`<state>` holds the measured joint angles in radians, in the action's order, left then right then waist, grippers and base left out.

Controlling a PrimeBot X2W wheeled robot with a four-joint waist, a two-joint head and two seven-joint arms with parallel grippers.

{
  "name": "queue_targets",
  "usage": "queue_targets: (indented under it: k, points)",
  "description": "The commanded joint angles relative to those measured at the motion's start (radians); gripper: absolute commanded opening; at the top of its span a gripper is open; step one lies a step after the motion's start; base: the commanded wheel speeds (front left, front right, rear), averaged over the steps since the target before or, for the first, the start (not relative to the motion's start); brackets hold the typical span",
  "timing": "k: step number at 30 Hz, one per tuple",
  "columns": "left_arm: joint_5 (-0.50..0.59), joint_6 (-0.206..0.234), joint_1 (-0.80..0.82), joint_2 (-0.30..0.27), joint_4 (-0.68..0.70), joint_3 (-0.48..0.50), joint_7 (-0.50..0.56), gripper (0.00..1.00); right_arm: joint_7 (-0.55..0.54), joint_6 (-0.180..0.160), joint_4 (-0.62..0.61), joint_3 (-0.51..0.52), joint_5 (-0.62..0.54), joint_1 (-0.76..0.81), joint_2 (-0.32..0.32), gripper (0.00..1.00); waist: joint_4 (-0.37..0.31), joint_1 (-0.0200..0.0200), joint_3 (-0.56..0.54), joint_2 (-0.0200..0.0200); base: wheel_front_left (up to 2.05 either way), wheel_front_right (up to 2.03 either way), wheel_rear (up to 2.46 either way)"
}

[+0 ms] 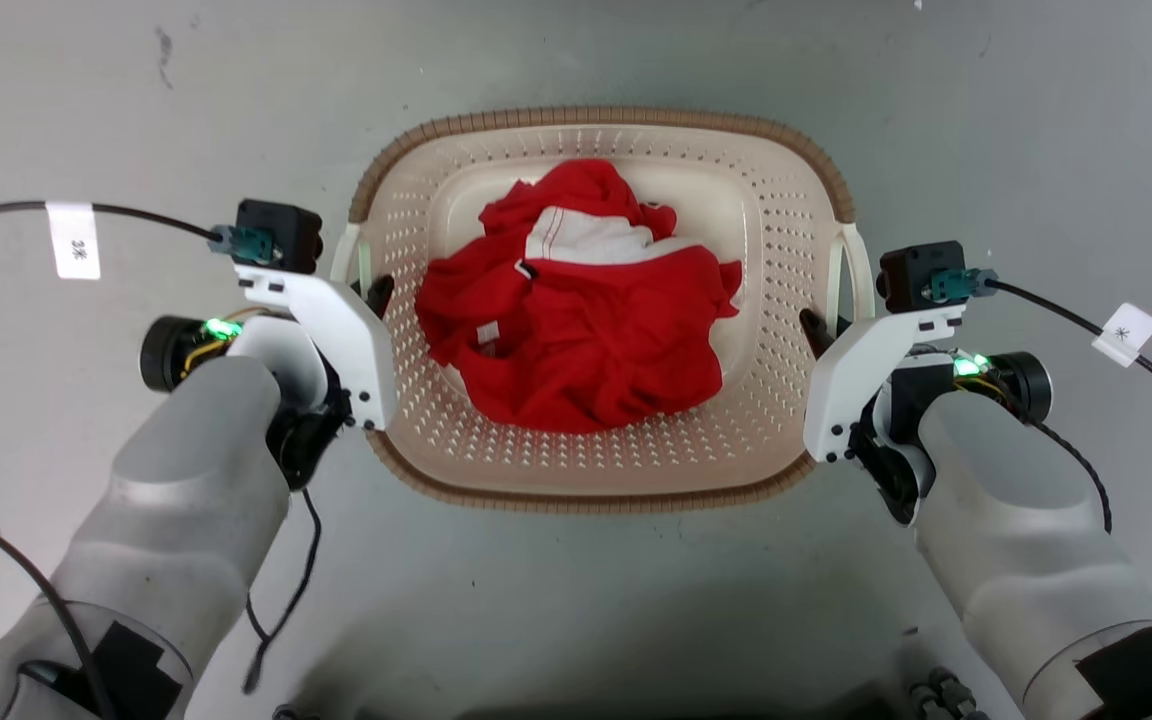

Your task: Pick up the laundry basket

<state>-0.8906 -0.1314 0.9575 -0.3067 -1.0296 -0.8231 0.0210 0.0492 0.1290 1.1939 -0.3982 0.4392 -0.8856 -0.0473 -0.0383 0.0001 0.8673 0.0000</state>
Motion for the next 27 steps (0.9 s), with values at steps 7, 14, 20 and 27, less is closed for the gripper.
queue_targets:
  k: [7,14,20,27]
  points:
    - [-0.088,0.001,-0.052,0.013,0.001,-0.058,0.043,0.00,-0.045,0.003,0.026,-0.043,0.057,0.028,-0.003,0.00,0.011,-0.0001,-0.139,0.0000,0.00,0.00,0.00]
    - [-0.186,-0.001,-0.107,0.029,0.012,-0.108,0.124,0.00,-0.153,0.003,0.056,-0.070,0.109,0.053,-0.001,0.00,0.022,-0.0001,-0.310,0.0000,0.00,0.00,0.00]
    - [-0.270,-0.002,-0.144,0.032,0.027,-0.137,0.200,0.00,-0.263,0.003,0.076,-0.073,0.146,0.080,0.001,0.00,0.033,-0.0001,-0.449,0.0000,0.00,0.00,0.00]
    - [-0.343,-0.003,-0.150,0.021,0.030,-0.162,0.295,0.00,-0.391,0.003,0.088,-0.063,0.175,0.096,0.000,0.00,0.031,-0.0001,-0.570,0.0000,0.00,0.00,0.00]
